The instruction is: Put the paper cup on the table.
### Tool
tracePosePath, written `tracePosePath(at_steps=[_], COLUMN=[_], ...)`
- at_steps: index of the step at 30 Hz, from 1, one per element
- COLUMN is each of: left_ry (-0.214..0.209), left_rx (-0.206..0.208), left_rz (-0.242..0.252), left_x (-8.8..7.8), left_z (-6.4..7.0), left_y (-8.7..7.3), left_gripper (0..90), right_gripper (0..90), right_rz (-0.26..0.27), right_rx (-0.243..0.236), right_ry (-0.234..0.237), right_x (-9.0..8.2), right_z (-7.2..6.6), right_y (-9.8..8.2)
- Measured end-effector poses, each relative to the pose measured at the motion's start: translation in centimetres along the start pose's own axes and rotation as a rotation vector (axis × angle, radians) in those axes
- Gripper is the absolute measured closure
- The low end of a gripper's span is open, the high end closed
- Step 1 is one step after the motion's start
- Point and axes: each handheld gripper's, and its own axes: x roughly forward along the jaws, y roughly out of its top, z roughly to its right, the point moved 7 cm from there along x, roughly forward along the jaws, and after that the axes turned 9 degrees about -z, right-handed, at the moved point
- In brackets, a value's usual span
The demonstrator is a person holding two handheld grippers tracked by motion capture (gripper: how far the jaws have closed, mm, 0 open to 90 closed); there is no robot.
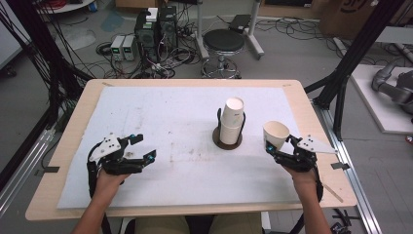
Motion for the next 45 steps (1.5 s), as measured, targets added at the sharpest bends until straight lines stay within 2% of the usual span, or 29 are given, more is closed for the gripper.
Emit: tracePosePath(at_steps=[3, 7, 13, 23, 26, 27, 30, 39, 42, 44, 45], left_ry=[0.0, 0.004, 0.007, 0.009, 0.009, 0.01, 0.013, 0.016, 0.015, 0.015, 0.016], left_rx=[-0.001, -0.005, -0.002, -0.002, -0.005, -0.006, -0.007, -0.025, -0.026, -0.031, -0.031], left_rz=[-0.003, -0.004, -0.014, -0.028, -0.031, -0.032, -0.033, -0.053, -0.051, -0.05, -0.051], left_x=[0.0, 0.1, 0.2, 0.3, 0.3, 0.3, 0.3, 0.4, 0.4, 0.4, 0.4], left_z=[0.0, 0.0, 0.0, -0.1, -0.1, -0.1, -0.2, -0.4, -0.6, -0.6, -0.7], left_y=[0.0, -0.1, -0.2, -0.4, -0.4, -0.4, -0.4, -0.7, -0.7, -0.7, -0.7], left_gripper=[19.1, 19.1, 19.1, 19.1, 19.1, 19.1, 19.1, 19.1, 19.0, 18.9, 18.8], right_gripper=[35.6, 35.6, 35.6, 35.6, 35.5, 35.6, 35.7, 33.9, 29.9, 21.2, 20.6], right_rz=[-0.031, -0.075, -0.127, -0.245, -0.28, -0.281, -0.288, -0.363, -0.365, -0.356, -0.349], right_rx=[0.029, 0.07, 0.07, 0.055, 0.052, 0.065, 0.063, -0.005, 0.014, 0.025, 0.037], right_ry=[-0.048, -0.06, -0.059, -0.056, -0.055, -0.053, -0.047, -0.051, -0.028, -0.024, -0.022], right_x=[0.7, 1.6, 2.8, 4.3, 4.5, 4.4, 4.2, 3.0, 2.8, 2.6, 2.4], right_z=[1.0, 1.6, 1.5, 1.2, 1.2, 1.1, 1.2, 1.1, 1.0, 1.0, 0.9], right_y=[-0.6, -1.3, -1.8, -2.9, -3.3, -3.3, -3.4, -4.2, -4.4, -4.3, -4.1])
